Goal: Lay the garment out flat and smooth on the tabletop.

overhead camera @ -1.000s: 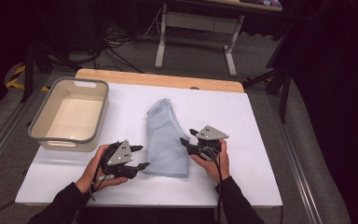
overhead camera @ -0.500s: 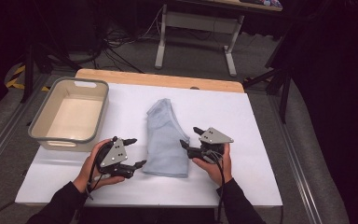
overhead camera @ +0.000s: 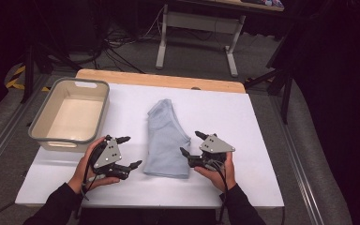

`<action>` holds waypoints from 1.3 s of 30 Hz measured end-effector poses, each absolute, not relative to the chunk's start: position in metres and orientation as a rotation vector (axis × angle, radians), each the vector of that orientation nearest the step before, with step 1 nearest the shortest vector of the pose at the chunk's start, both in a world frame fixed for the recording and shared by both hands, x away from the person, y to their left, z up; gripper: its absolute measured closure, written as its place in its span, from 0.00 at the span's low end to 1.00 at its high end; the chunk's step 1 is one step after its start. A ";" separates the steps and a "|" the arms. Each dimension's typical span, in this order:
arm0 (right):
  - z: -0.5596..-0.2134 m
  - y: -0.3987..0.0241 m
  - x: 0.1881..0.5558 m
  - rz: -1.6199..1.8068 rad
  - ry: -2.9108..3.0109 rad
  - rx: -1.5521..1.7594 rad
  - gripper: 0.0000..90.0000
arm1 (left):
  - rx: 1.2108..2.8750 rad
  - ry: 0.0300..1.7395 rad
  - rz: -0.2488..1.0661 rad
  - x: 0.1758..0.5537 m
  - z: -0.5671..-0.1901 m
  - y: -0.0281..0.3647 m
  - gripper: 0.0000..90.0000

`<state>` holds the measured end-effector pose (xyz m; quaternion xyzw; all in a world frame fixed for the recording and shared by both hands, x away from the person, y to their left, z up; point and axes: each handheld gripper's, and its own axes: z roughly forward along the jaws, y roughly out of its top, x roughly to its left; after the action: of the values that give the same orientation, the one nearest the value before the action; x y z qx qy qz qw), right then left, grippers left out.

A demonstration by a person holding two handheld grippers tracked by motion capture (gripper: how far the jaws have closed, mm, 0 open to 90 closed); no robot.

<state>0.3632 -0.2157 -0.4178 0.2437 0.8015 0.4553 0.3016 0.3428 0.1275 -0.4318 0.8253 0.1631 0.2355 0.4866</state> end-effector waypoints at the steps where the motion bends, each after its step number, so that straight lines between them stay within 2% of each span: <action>1: -0.418 -0.216 0.362 1.203 2.124 0.643 0.24 | 2.003 0.399 0.566 0.343 -0.432 0.129 0.16; 11: -0.421 -0.218 0.351 1.194 2.109 0.623 0.18 | 1.987 0.423 0.578 0.340 -0.437 0.138 0.12; 39: -0.440 -0.244 0.340 1.168 2.113 0.638 0.18 | 1.980 0.560 0.555 0.326 -0.457 0.167 0.09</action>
<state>0.3396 -0.2441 -0.4398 0.2422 0.8026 0.4437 0.3166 0.3259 0.1673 -0.4568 0.8130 0.2299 0.2277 0.4840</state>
